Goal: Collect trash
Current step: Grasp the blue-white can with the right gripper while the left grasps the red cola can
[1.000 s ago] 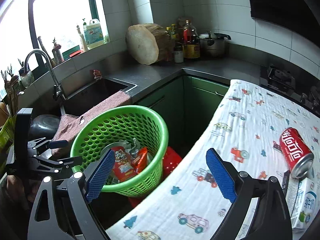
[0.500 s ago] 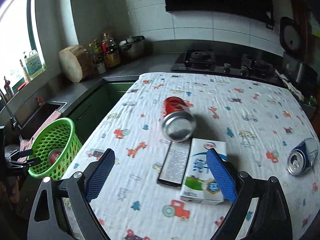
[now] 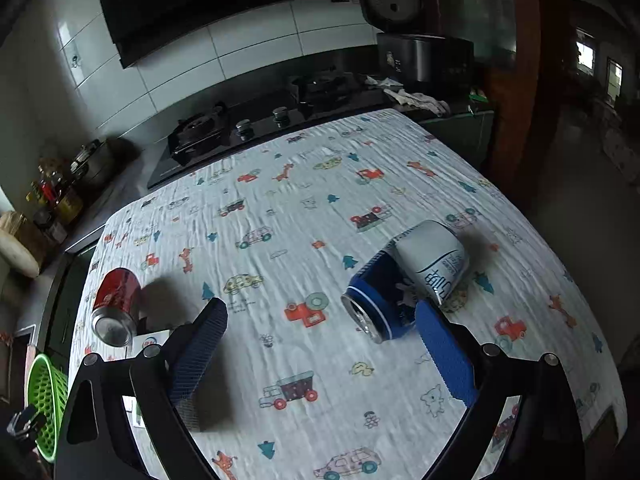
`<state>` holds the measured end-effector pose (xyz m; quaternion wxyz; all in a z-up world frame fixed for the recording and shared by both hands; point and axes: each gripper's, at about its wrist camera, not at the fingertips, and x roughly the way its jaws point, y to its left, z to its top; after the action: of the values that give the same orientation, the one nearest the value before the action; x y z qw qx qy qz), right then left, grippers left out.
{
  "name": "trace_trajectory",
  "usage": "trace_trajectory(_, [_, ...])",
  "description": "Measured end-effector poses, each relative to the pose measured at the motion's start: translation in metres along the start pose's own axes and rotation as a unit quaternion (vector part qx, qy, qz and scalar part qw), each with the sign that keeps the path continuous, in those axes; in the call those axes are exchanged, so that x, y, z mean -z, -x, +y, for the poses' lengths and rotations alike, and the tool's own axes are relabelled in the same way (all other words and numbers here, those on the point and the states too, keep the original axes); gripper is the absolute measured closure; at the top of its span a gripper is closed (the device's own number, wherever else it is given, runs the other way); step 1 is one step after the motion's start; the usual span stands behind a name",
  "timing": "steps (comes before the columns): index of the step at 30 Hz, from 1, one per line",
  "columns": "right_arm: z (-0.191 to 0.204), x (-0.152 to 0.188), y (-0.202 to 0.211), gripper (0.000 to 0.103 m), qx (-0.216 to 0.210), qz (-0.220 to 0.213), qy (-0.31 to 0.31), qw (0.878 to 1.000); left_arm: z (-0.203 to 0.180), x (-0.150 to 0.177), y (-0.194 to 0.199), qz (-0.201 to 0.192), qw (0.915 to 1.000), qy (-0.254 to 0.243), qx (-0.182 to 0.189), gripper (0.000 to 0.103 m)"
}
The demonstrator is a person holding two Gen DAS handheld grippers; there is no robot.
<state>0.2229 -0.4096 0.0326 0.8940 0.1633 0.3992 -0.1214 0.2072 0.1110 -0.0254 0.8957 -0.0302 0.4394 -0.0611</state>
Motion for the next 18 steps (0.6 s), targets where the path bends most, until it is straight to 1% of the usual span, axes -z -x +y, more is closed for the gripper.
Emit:
trace_trajectory(3, [-0.022,-0.011,-0.014,0.011,0.016,0.02,-0.045,0.999,-0.007,-0.007,-0.007,0.005,1.0,-0.006,0.004,0.009])
trace_trajectory(7, [-0.047,-0.02,-0.036,0.011,0.02,0.048,-0.11,0.993,-0.014,-0.016,-0.015,0.007,0.9999,-0.007,0.009,0.009])
trace_trajectory(10, [-0.058,-0.025,-0.052,0.011,0.029,0.061,-0.143,0.987,-0.018,-0.024,-0.019,0.007,0.9999,-0.007,0.014,0.009])
trace_trajectory(15, [-0.074,-0.029,-0.078,0.011,0.023,0.081,-0.203,0.976,-0.026,-0.038,-0.027,0.009,0.9998,-0.009,0.017,0.009])
trace_trajectory(18, [-0.076,-0.031,-0.089,0.011,0.037,0.085,-0.214,0.972,-0.03,-0.046,-0.031,0.011,0.9997,-0.007,0.02,0.009])
